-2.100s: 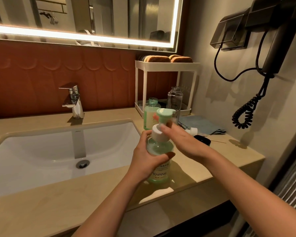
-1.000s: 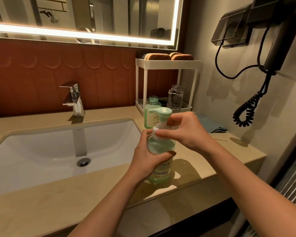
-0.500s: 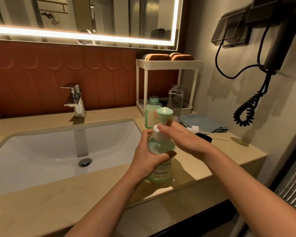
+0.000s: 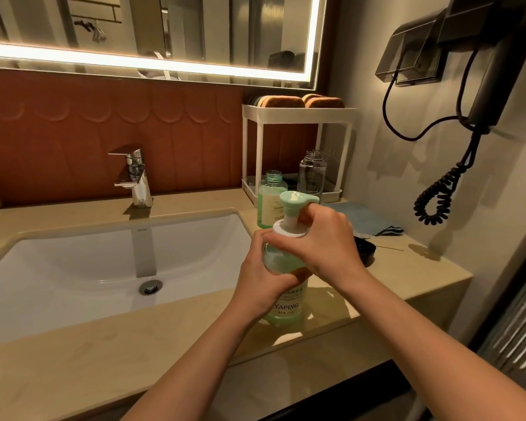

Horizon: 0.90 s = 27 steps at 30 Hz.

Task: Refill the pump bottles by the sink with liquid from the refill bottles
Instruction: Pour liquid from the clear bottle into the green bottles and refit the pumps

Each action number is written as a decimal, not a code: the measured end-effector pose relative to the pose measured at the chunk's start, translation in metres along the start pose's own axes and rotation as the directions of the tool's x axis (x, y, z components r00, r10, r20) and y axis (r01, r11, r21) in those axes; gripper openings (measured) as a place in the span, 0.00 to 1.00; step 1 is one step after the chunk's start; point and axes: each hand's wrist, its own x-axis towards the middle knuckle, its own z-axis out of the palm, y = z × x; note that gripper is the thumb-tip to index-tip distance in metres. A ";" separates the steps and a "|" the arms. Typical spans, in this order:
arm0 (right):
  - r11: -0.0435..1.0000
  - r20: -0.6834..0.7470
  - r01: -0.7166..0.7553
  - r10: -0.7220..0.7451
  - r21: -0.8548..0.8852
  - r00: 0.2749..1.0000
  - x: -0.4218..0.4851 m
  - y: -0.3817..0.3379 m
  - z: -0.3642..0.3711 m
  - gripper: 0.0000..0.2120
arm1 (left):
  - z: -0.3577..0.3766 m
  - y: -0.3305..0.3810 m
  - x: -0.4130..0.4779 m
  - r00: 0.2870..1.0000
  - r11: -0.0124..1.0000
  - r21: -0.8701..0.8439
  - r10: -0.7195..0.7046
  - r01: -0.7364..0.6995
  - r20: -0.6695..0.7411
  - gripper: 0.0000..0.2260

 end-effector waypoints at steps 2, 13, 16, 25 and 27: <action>0.999 -0.020 -0.042 0.042 -0.009 0.999 -0.001 0.000 0.009 0.27 | 0.001 0.000 -0.001 1.000 1.000 -0.008 0.004 -0.004 0.009 0.29; 0.887 0.691 -0.173 -0.199 0.429 0.694 0.031 0.030 -0.020 0.34 | -0.019 0.007 0.005 0.941 0.990 -0.120 -0.031 0.076 0.336 0.30; 0.872 0.737 -0.183 -0.251 0.453 0.627 0.035 0.028 -0.016 0.33 | -0.026 0.010 0.009 0.890 0.986 -0.084 -0.091 0.143 0.448 0.31; 0.824 0.574 -0.178 -0.205 0.539 0.793 0.019 0.023 0.000 0.07 | -0.034 0.011 0.014 0.859 0.986 -0.007 -0.140 0.165 0.492 0.28; 0.822 0.522 -0.187 -0.151 0.538 0.839 0.013 0.020 0.001 0.07 | -0.033 0.008 0.013 0.876 0.988 -0.009 -0.133 0.155 0.464 0.29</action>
